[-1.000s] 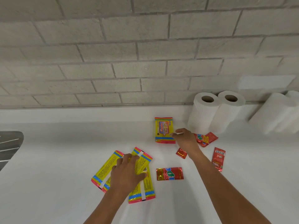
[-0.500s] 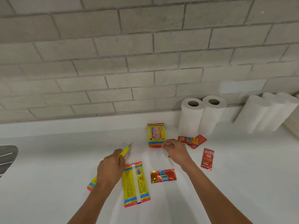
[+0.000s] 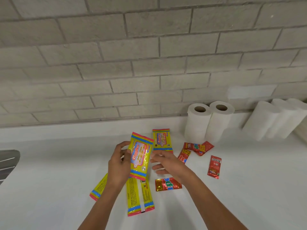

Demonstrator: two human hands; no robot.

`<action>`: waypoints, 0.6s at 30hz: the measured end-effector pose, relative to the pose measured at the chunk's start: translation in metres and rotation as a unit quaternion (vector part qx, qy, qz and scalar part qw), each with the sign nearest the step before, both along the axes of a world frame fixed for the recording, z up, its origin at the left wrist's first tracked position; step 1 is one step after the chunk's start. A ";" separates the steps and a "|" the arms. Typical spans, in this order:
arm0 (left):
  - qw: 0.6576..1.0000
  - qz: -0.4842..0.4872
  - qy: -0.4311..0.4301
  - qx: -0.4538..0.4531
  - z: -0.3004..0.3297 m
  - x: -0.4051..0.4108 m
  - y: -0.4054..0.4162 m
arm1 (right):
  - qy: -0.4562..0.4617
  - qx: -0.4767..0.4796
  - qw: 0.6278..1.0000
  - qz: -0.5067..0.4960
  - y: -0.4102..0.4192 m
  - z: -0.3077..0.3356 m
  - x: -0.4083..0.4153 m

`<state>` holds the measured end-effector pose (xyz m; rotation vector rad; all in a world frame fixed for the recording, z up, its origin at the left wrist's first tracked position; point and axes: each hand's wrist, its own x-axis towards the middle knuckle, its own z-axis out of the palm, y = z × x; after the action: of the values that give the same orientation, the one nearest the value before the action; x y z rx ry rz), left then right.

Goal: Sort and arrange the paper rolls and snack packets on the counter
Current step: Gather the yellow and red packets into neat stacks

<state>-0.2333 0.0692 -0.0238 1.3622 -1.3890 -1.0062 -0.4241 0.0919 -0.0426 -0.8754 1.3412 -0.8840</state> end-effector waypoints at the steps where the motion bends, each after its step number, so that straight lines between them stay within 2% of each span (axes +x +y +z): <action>1: 1.000 -0.007 0.013 0.003 0.000 -0.005 0.002 | -0.025 0.004 1.000 0.007 0.000 0.000 0.001; 5: 0.999 -0.025 0.028 0.005 -0.005 -0.023 0.010 | -0.102 0.006 0.995 -0.006 -0.002 -0.007 -0.001; 8: 0.999 -0.043 0.017 0.020 -0.013 -0.033 0.010 | -0.126 0.001 0.991 -0.044 -0.005 -0.015 -0.008; 18: 0.991 -0.084 -0.083 0.063 -0.042 -0.026 -0.009 | -0.044 0.020 0.989 -0.139 -0.049 -0.011 -0.045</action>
<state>-0.2588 0.0605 -0.0658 1.4680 -1.6085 -1.1289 -0.4690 0.0431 -0.0537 -0.6197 1.4194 -1.0936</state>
